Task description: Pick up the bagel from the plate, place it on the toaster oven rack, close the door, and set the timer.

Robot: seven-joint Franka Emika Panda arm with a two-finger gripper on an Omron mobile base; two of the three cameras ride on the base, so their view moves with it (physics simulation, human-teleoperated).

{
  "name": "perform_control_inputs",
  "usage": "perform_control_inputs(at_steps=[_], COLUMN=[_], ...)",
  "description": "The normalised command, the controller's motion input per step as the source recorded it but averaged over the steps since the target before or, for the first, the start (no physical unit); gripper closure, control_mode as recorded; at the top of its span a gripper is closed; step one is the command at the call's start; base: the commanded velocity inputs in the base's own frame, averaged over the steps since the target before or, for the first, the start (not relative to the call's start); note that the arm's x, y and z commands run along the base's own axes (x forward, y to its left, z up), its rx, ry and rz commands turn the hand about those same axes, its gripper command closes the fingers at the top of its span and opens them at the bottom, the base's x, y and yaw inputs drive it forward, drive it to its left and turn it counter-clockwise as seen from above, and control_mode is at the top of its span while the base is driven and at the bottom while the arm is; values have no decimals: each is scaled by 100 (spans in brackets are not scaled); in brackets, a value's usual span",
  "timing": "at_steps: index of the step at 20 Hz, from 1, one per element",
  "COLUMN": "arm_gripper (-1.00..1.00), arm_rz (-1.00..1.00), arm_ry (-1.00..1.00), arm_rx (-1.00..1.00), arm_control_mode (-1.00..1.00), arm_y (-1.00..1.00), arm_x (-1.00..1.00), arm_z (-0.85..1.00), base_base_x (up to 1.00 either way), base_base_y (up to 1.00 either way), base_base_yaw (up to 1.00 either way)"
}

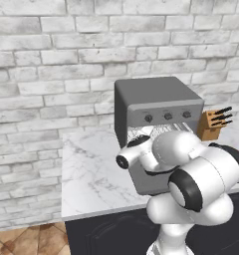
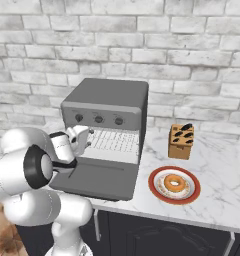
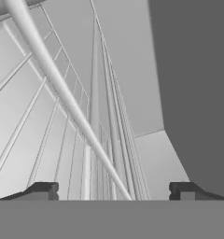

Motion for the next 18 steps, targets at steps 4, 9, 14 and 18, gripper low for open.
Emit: perform_control_inputs(at_steps=[4, 9, 14, 18], arm_gripper=[-100, 100, 100, 100], arm_rz=[3, 2, 1, 0], arm_ry=[0, 0, 0, 0], arm_rx=[-1, -2, -2, -1], arm_control_mode=[-100, -100, -100, -100], arm_y=[0, 0, 0, 0], arm_x=[28, 38, 35, 13], arm_z=[-7, -10, -8, -4], base_base_x=[0, 0, 0, 0], base_base_y=[0, 0, 0, 0], base_base_yaw=[0, 0, 0, 0])
